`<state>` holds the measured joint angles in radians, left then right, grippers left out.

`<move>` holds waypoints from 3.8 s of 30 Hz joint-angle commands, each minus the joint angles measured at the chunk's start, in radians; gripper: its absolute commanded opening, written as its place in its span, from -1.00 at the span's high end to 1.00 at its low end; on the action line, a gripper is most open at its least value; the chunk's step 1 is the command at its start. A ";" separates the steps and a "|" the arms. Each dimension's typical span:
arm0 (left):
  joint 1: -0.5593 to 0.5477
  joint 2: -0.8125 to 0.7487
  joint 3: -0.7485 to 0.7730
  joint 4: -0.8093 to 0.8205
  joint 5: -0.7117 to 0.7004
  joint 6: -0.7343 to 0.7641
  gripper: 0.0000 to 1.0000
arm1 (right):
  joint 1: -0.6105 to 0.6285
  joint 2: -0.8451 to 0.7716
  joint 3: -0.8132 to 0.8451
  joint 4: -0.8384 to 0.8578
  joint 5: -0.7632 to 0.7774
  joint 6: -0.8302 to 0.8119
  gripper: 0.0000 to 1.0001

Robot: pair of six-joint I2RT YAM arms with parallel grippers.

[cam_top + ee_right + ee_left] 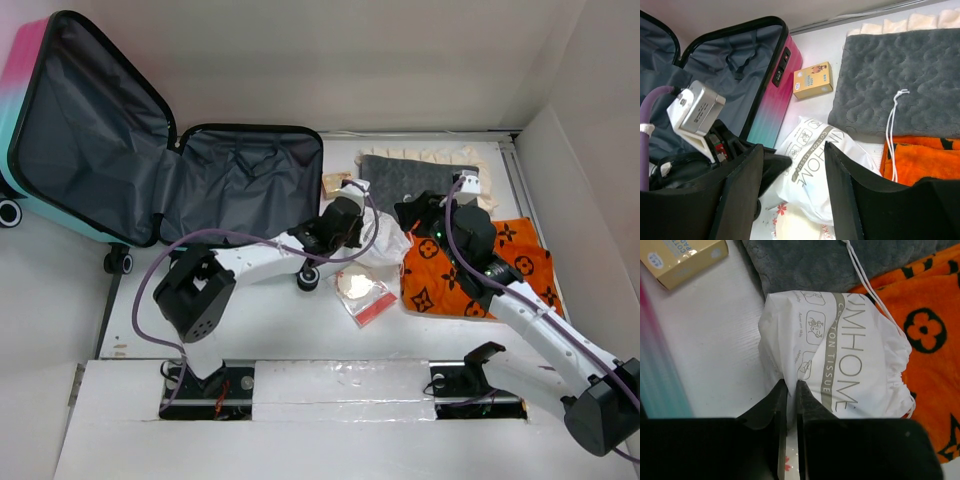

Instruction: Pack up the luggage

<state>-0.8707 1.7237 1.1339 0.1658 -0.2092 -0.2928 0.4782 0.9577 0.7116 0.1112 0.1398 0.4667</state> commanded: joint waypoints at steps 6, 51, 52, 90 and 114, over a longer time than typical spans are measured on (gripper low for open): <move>-0.002 -0.076 0.044 0.067 0.030 0.004 1.00 | -0.006 -0.025 0.043 0.016 -0.010 -0.011 -0.15; -0.057 0.008 0.202 -0.209 -0.128 0.133 -0.86 | -0.015 0.013 0.083 -0.041 -0.009 0.007 -0.36; -0.092 0.029 0.211 -0.219 -0.151 0.145 -0.86 | -0.015 0.004 0.074 -0.041 0.001 0.007 -0.36; -0.188 0.502 0.506 -0.285 -0.671 0.515 -0.47 | -0.104 -0.421 0.121 -0.228 -0.057 -0.002 -0.43; -0.136 -0.067 0.413 -0.175 -0.444 0.291 1.00 | -0.104 -0.456 0.103 -0.217 0.009 -0.011 -0.36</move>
<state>-1.0477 1.7859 1.5768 -0.0788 -0.7002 0.0780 0.3790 0.5041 0.7979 -0.1276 0.1268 0.4671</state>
